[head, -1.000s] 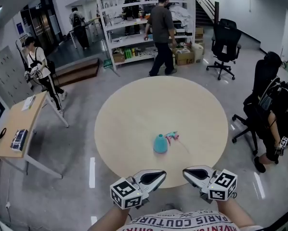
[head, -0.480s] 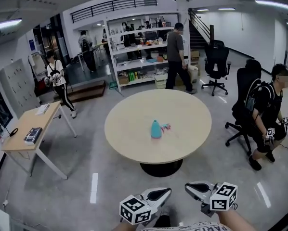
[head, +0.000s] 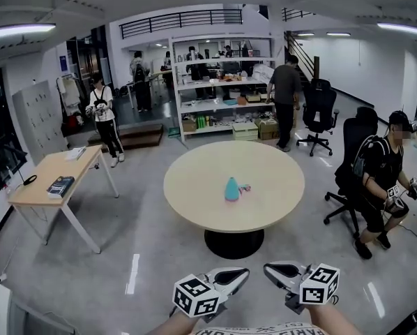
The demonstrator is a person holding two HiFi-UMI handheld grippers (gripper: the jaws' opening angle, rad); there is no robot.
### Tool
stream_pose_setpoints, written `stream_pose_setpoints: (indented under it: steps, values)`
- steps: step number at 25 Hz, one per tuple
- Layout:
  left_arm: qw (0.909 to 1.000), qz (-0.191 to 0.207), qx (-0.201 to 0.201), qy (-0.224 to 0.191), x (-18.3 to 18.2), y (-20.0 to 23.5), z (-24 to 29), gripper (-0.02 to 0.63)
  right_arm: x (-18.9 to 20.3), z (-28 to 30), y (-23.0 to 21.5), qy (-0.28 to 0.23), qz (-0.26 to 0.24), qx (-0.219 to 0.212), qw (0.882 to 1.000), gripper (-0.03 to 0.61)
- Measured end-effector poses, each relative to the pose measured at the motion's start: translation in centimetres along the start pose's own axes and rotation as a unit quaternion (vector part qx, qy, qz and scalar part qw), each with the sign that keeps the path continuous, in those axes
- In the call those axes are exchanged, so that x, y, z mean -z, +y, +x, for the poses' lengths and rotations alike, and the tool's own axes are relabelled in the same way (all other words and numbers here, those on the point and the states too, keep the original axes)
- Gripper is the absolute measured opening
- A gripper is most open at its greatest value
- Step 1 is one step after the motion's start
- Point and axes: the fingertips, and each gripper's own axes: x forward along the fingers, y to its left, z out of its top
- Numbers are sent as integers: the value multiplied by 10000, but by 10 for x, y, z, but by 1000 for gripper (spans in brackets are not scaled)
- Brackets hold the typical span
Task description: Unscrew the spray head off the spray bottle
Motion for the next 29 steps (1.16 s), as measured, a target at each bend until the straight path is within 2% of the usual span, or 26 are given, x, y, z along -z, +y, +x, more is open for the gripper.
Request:
stream_pose_setpoints:
  steps: [7,11,29]
  values:
    - [9999,101,-98,-2,0,-12,-12,2,2,-4,21,1,-67,-147,9999,0]
    - [9999,36,-116,20,8,-21,-9,2,9,-13,22,16,-60,-127,9999,0]
    - [9992,227,-320,48,14,-52,-14,2,18,-36,44,73,-148,-224,9996,0]
